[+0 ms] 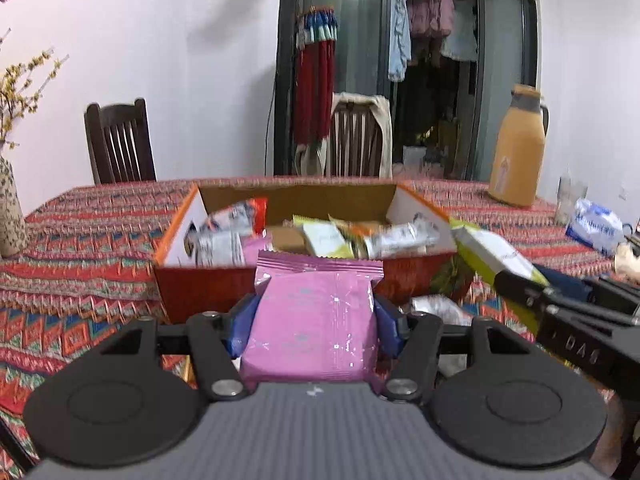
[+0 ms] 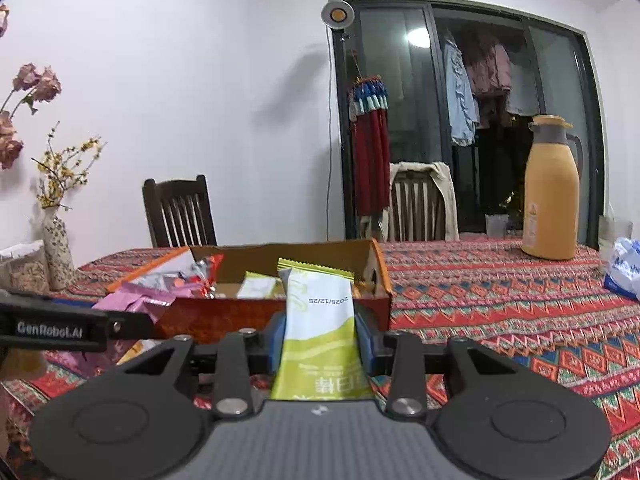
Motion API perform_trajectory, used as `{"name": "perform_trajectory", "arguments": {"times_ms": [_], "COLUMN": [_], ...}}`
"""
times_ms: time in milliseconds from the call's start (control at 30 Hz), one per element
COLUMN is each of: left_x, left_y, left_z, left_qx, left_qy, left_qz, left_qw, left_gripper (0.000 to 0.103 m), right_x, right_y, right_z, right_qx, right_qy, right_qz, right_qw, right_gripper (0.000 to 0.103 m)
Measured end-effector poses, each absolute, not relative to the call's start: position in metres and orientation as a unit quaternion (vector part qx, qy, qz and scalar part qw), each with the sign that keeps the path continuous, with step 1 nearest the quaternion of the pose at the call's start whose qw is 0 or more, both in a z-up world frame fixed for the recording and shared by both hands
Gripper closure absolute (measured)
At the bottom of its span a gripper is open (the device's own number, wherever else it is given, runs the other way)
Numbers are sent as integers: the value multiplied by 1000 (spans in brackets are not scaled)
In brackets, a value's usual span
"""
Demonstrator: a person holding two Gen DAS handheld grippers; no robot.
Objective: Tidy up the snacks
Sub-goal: 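Carry both packets over the cardboard box and release them inside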
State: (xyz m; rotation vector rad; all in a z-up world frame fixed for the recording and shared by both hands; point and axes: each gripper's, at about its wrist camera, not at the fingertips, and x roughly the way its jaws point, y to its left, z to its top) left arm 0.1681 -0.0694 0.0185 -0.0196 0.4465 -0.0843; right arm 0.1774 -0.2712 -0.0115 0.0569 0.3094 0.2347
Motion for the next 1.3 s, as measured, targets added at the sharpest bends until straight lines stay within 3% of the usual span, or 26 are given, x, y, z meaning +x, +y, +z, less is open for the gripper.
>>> {"name": "perform_trajectory", "arguments": {"times_ms": [767, 1300], "left_x": [235, 320], "left_y": [-55, -44], "left_z": [83, 58], "left_qx": [-37, -58], "left_qy": [174, 191], "left_qz": [-10, 20], "left_qw": [984, 980], "left_gripper": [41, 41], "right_x": [246, 332], "right_y": [-240, -234], "right_z": [57, 22], "right_qx": [34, 48], "right_qy": [93, 137], "right_qz": [132, 117], "right_qw": [986, 982], "right_gripper": [67, 67]}}
